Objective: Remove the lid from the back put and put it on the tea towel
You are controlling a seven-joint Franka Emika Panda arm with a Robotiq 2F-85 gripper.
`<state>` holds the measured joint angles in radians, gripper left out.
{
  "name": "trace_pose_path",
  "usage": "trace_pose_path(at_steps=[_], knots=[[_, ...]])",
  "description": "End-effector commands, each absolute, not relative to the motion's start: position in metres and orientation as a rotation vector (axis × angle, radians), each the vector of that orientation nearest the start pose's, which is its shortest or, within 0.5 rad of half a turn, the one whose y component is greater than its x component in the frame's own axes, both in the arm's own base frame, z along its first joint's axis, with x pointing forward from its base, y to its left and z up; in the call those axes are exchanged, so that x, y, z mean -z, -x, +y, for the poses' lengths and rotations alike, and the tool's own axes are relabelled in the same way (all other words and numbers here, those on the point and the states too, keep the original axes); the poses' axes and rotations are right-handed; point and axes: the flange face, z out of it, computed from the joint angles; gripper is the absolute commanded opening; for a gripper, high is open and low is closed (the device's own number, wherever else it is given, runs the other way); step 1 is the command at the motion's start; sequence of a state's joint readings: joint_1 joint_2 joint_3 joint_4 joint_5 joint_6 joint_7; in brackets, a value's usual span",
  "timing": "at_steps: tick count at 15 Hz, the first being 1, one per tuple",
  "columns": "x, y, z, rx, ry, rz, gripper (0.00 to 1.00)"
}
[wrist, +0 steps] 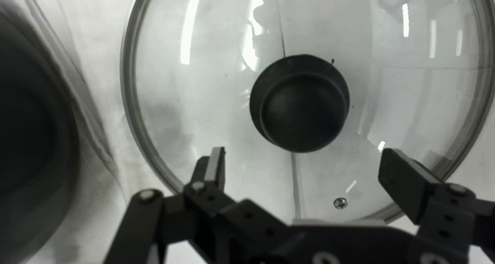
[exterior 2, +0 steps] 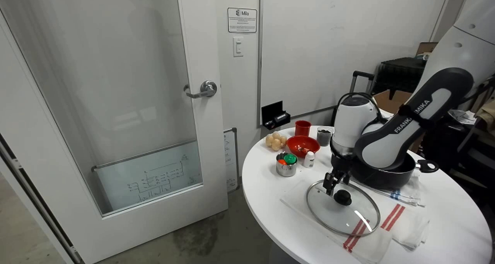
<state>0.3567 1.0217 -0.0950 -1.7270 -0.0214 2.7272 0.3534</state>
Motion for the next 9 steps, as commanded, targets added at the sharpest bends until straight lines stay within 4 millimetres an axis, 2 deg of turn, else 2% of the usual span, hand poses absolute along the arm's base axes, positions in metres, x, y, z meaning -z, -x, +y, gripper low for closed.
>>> trace_pose_path(at_steps=[1,5,9], knots=[[-0.022,-0.592,0.163,0.077,3.235,0.042,1.00],[-0.053,-0.579,0.165,0.112,3.216,0.040,1.00],[-0.094,-0.566,0.165,0.156,3.193,0.042,1.00]])
